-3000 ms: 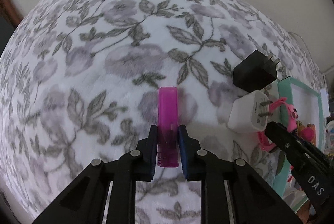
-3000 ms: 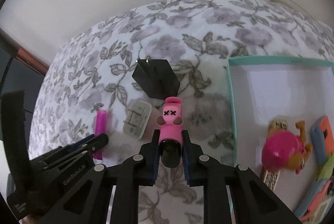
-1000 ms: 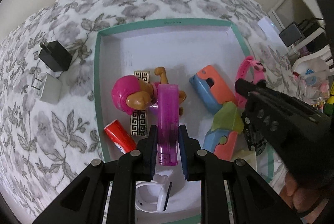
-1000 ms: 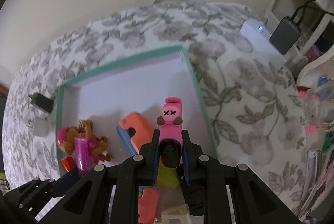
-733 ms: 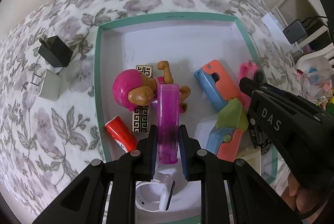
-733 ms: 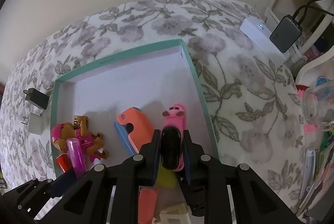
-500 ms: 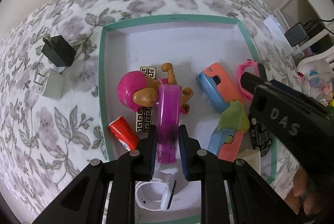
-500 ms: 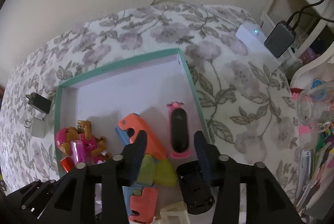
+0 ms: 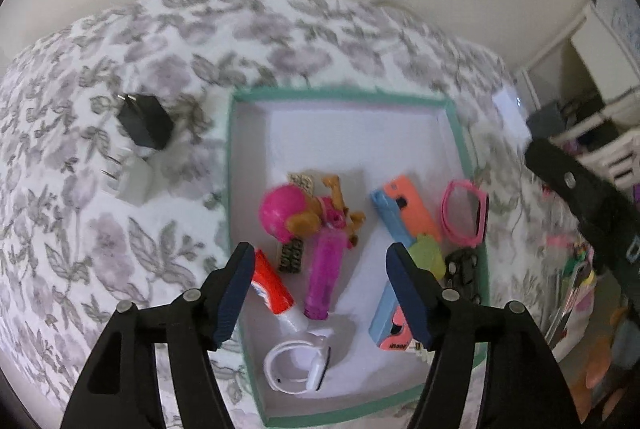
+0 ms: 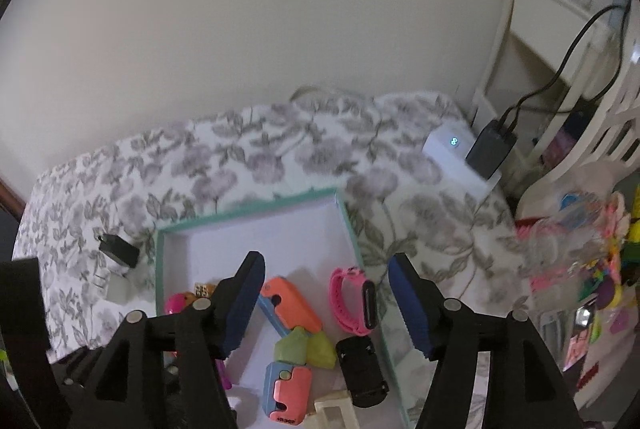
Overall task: Organize rigid objects
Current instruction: 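Move both tools back toward the two plug chargers beside the tray, then grasp the white plug charger with the left tool while the right tool grasps the black charger, then carry both chargers over the tray and open both tools to drop them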
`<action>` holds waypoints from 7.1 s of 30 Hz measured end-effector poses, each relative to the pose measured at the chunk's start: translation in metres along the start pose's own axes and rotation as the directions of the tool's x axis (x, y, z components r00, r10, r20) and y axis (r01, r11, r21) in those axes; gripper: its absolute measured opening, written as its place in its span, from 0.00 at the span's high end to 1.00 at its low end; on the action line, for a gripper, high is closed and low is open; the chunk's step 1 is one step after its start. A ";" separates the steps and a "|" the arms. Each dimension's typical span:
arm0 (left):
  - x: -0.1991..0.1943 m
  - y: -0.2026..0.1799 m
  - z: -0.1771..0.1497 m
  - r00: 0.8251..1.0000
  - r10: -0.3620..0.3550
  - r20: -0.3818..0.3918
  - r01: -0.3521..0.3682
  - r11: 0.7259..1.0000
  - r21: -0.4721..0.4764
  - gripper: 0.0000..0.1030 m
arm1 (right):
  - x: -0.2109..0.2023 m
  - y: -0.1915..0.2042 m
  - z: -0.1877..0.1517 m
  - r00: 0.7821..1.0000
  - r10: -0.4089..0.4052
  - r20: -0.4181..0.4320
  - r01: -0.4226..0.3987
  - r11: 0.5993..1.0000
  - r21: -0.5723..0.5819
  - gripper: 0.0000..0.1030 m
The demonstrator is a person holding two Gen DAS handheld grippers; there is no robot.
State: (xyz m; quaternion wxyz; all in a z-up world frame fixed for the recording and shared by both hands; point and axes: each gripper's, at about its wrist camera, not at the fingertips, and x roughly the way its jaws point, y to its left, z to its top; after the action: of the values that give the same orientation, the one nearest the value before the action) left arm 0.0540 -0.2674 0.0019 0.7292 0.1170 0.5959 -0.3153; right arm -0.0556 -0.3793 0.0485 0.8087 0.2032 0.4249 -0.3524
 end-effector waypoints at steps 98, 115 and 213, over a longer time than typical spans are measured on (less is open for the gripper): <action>0.045 0.165 0.040 0.997 0.077 0.006 -0.074 0.972 -0.224 0.52 | 0.079 0.160 -0.052 0.989 0.081 -0.122 -0.109 0.964 -0.243 0.14; 0.048 0.181 0.039 0.999 -0.026 0.045 0.038 0.961 -0.274 0.64 | 0.089 0.176 -0.026 0.995 0.049 -0.093 -0.070 0.967 -0.245 0.14; -0.060 0.022 0.024 0.968 -0.149 0.204 0.157 0.987 -0.024 0.73 | -0.013 0.006 -0.015 0.989 0.056 0.140 -0.079 0.983 0.164 0.59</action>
State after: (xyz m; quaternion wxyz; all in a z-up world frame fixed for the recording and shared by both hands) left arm 0.0811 -0.2440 0.0603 0.7615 0.0236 0.5323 -0.3691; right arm -0.0642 -0.3606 0.0508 0.8268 0.2611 0.3305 -0.3728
